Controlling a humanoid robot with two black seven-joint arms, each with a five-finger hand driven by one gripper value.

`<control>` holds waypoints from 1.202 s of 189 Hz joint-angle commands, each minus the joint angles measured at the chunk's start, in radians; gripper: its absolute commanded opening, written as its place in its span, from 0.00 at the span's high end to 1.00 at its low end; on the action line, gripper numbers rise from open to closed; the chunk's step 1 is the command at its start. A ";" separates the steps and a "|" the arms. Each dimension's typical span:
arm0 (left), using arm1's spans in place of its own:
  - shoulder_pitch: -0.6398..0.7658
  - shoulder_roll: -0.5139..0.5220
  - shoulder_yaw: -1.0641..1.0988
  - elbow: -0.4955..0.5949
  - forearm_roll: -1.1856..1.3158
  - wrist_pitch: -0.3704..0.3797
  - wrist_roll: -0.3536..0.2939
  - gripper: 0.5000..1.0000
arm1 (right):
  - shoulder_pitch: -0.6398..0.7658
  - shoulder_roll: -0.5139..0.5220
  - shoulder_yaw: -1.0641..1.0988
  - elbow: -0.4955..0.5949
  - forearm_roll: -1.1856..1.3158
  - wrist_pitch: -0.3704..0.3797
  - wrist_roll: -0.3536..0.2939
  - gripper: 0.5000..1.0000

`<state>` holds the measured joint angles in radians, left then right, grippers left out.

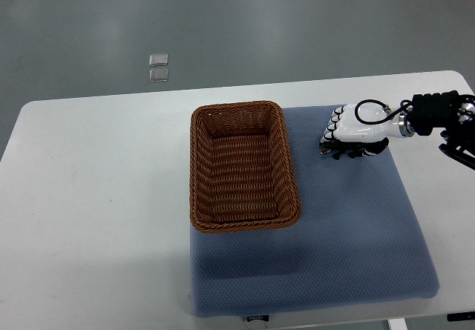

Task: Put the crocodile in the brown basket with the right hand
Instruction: 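Close the right hand fingers around the crocodile's body, then lift the crocodile with the right hand and carry it over the basket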

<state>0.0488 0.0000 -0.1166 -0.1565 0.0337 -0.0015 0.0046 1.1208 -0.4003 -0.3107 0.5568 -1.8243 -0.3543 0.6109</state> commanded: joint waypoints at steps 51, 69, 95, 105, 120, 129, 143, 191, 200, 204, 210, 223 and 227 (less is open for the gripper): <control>0.000 0.000 0.000 0.000 0.000 0.000 0.000 0.00 | 0.002 -0.002 0.005 0.006 0.008 0.017 0.000 0.85; 0.000 0.000 0.000 0.000 0.000 0.000 0.000 0.00 | 0.002 -0.002 0.005 0.008 0.010 0.017 0.000 0.90; -0.001 0.000 0.000 0.000 0.000 0.000 0.000 0.00 | 0.004 -0.005 0.010 0.011 0.013 0.017 0.000 0.91; 0.000 0.000 0.000 0.000 0.000 0.000 0.000 0.00 | 0.005 -0.006 0.012 0.011 0.014 0.018 0.000 0.93; 0.000 0.000 0.000 0.000 0.000 0.000 0.000 0.00 | 0.007 -0.006 0.013 0.011 0.016 0.023 0.000 1.00; -0.001 0.000 0.000 0.000 0.000 0.000 0.000 0.00 | 0.007 -0.008 0.013 0.011 0.016 0.024 0.000 1.00; 0.000 0.000 0.000 0.000 0.000 0.000 0.000 0.00 | 0.010 -0.011 0.016 0.011 0.017 0.024 0.000 1.00; 0.000 0.000 0.000 0.000 0.000 0.000 0.000 0.00 | 0.021 -0.017 0.018 0.011 0.046 0.018 0.000 1.00; 0.000 0.000 0.000 0.000 0.000 0.000 0.000 0.00 | 0.025 -0.019 0.018 0.011 0.054 0.015 0.000 1.00; 0.000 0.000 0.000 0.000 0.000 0.000 0.000 0.00 | 0.027 -0.023 0.018 0.011 0.057 0.015 0.000 1.00; 0.000 0.000 0.000 0.000 0.000 0.000 0.000 0.00 | 0.027 -0.028 0.018 0.011 0.060 0.012 0.000 1.00; -0.001 0.000 0.000 0.000 0.000 0.000 0.000 0.00 | 0.034 -0.035 0.019 0.011 0.066 0.008 0.000 1.00; 0.000 0.000 0.000 0.000 0.000 0.000 0.000 0.00 | 0.040 -0.037 0.022 0.011 0.069 0.008 0.000 1.00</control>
<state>0.0490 0.0000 -0.1166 -0.1565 0.0338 -0.0015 0.0046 1.1473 -0.4283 -0.2929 0.5676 -1.7652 -0.3416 0.6109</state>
